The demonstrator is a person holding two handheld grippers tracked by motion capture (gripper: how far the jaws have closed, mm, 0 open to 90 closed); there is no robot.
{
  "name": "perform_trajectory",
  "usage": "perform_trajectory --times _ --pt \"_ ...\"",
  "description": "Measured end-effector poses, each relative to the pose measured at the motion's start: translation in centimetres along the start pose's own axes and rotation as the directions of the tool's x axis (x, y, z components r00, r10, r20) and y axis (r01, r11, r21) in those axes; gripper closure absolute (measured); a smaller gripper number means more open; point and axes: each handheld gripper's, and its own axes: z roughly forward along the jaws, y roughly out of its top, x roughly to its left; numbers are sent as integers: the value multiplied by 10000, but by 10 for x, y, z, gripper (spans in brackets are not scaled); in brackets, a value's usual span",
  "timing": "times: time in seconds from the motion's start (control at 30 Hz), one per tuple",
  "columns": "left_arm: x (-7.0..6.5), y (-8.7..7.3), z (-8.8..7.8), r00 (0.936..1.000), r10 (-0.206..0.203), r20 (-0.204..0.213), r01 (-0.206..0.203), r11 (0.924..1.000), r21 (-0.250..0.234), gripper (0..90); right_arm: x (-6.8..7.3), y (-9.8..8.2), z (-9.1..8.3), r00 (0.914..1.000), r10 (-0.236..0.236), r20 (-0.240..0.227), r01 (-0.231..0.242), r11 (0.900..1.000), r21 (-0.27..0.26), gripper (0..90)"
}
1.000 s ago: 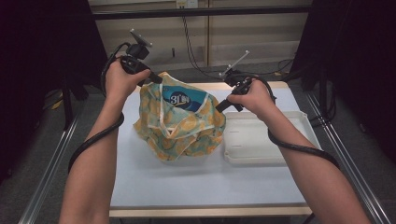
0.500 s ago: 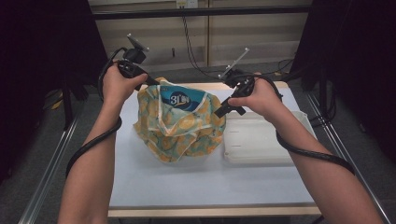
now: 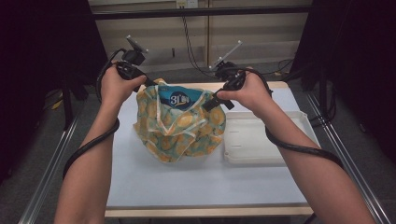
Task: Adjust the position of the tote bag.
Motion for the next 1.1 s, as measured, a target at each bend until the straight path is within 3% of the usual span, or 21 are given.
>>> perform_trajectory --times 0.07,0.1,0.13,0.17,0.27,0.5,0.53,0.63,0.8,0.83,1.1 --pt "1 0 0 9999 95 31 -95 9999 44 900 -2 4 -1 9994 339 -103 -338 9994 82 618" --pt "0 0 1 9997 -226 8 226 9996 -162 900 -2 4 -1 9994 339 -103 -338 9994 82 618" --pt "3 0 0 9999 119 39 -119 9999 5 900 -2 5 -2 9992 385 -52 -385 9992 72 727" --pt "4 0 1 9999 59 96 -60 10000 56 900 -2 8 -7 9994 332 -137 -331 9994 29 831" --pt "4 0 2 9999 141 80 -142 9998 142 900 -2 11 -15 9993 376 -38 -376 9993 74 897" --pt "8 -1 4 9997 141 174 -146 9995 273 900 -11 15 -33 9964 747 -392 -769 9953 -584 900" --pt "9 -1 5 9996 173 232 -179 9994 279 900 -16 15 -38 9943 988 -391 -1018 9911 -857 900" --pt "11 -3 6 9995 8 312 -18 9995 313 900 -21 15 -39 9916 1221 -422 -1259 9866 -1034 900" --pt "16 -6 12 9987 -314 403 298 9988 399 900 -33 10 -19 9876 1550 -263 -1564 9855 -658 900" --pt "19 -7 13 9980 -368 509 340 9979 550 900 -35 7 -12 9877 1553 -180 -1558 9871 -370 900" --pt "28 -19 19 9941 -722 808 683 9964 507 900 -41 -6 9 9839 1712 -515 -1714 9852 3 900"
